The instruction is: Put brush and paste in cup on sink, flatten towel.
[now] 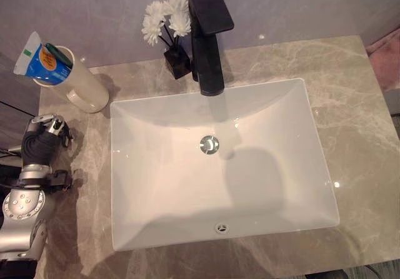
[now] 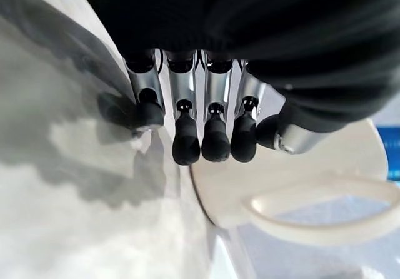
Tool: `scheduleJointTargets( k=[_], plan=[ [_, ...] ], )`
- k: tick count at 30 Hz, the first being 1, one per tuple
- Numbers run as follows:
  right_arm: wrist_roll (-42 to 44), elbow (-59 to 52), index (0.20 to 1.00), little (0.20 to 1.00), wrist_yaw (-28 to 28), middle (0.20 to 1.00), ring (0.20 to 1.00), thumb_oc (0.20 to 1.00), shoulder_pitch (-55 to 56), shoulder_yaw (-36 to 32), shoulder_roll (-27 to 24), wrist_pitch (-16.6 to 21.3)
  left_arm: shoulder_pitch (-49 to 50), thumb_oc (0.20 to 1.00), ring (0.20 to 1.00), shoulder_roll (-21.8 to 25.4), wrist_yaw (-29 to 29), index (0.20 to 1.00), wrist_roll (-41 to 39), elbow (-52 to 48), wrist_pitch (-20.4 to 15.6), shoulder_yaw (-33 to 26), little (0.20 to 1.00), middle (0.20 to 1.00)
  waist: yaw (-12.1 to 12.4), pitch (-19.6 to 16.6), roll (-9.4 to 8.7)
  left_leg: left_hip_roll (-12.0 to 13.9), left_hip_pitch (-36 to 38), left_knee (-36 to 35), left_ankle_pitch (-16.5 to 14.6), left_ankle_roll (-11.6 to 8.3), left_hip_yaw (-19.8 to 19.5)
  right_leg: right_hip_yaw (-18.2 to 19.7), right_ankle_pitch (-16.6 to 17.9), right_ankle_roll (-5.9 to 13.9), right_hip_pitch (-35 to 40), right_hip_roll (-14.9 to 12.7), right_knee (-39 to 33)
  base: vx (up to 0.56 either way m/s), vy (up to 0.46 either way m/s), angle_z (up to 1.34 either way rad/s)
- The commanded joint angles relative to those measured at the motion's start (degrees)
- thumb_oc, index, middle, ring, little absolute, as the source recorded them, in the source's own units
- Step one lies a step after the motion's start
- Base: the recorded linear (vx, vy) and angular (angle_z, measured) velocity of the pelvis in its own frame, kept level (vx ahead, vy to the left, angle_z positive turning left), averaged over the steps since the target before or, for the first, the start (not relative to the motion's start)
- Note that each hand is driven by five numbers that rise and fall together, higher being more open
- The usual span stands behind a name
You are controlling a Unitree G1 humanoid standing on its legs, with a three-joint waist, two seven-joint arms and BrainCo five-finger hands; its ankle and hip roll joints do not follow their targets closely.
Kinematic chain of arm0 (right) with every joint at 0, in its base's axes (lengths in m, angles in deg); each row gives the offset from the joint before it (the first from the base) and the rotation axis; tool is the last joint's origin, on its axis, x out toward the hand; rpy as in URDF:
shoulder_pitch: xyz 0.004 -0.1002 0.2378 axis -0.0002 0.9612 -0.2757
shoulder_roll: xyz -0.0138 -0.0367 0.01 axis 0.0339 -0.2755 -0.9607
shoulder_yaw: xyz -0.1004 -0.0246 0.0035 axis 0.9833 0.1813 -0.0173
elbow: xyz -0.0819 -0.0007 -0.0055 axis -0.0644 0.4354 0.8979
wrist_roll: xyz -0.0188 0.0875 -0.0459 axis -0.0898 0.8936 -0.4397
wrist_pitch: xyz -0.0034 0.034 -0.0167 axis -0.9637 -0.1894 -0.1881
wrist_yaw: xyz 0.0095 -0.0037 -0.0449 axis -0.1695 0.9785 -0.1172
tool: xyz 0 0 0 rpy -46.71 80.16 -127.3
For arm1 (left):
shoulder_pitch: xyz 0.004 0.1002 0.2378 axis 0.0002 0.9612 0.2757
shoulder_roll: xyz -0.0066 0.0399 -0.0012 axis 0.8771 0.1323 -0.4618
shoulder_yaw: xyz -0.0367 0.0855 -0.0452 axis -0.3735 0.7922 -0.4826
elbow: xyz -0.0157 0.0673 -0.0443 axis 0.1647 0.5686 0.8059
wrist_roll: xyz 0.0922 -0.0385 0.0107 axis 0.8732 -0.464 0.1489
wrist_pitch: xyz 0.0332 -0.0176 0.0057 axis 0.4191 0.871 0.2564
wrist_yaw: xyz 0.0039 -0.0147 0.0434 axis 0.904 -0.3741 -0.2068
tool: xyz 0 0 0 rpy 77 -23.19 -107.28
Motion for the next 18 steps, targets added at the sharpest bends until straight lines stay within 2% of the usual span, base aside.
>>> scheduleJointTargets(
  k=[1, 18],
  plan=[
    [1.6, -1.4, 1.000, 1.000, 0.9, 1.000, 1.000, 1.000, -3.7, 1.0, -1.6, 2.5, -1.9, 0.200, 0.200, 2.2, 0.0, 0.200, 0.9, 3.3, -0.9, 2.2, 0.200, 0.200, -1.6, 0.9, -1.69, -2.7, 0.8, 0.1, -0.1, 0.44, -0.7, 0.5, -5.9, 3.46, 3.8, -1.0, 2.4, 0.00, 0.000, 0.00],
    [2.2, -2.1, 1.000, 1.000, 1.8, 1.000, 1.000, 1.000, -4.3, 0.3, -2.2, 2.9, -6.5, 0.200, 0.200, 2.5, -1.8, 0.200, 2.2, 4.9, -1.3, 3.7, 0.200, 0.200, -2.3, 1.2, -0.30, -2.9, -0.6, 0.1, -0.4, 0.19, 0.1, 1.5, -5.8, 3.55, 2.1, -1.0, 1.9, 0.02, 0.007, -0.02]
  ],
)
